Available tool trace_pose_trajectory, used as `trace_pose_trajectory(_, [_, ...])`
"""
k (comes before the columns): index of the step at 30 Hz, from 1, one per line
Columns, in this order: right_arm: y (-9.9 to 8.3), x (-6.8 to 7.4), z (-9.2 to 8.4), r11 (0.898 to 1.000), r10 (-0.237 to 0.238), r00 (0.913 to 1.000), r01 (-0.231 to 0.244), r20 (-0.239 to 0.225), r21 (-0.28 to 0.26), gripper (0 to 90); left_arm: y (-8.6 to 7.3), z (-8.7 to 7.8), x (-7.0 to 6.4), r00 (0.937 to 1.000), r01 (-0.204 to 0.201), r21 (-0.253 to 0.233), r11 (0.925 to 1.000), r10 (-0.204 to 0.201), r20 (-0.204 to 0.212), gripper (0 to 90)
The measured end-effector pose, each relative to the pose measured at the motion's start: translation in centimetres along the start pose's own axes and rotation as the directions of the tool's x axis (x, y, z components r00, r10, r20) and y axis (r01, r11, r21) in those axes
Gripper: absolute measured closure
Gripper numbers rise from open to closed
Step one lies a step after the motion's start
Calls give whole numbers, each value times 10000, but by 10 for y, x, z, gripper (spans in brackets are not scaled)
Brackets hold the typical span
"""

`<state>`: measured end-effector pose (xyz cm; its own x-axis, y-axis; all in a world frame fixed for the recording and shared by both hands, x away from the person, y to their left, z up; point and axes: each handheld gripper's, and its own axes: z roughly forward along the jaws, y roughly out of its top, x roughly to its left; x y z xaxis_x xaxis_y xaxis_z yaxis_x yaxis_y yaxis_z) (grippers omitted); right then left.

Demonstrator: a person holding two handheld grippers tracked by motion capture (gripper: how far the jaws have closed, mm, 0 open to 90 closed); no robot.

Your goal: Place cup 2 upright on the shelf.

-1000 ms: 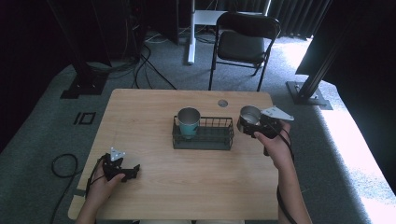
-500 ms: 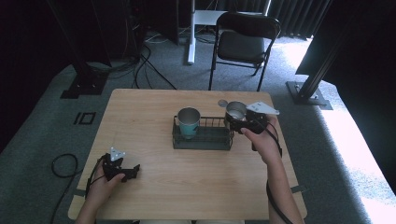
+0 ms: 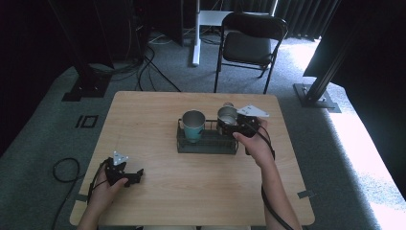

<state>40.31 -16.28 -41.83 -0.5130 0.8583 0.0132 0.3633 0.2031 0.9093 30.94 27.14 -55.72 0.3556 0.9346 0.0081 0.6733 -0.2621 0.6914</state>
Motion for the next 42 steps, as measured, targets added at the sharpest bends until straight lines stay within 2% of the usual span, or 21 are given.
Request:
trace_pose_trajectory(11, [-18, 7, 20, 9989, 15, 9999, -9, -137, 478, 129, 0, 0, 0, 10000, -6, 3, 10000, 6, 1, 25])
trace_pose_trajectory(24, [-33, 11, 32, 9966, -154, 9997, 168, -183, 801, 129, 0, 0, 0, 10000, -4, 4, 10000, 4, 3, 25])
trace_pose_trajectory(35, [-42, 11, 37, 9965, -16, 9998, 32, -189, 834, 129, 0, 0, 0, 10000, -15, 12, 10000, 15, 5, 25])
trace_pose_trajectory(42, [-43, 12, 38, 9969, -140, 9996, 159, -244, 768, 128, 0, 0, 0, 10000, -4, 3, 10000, 4, 3, 25])
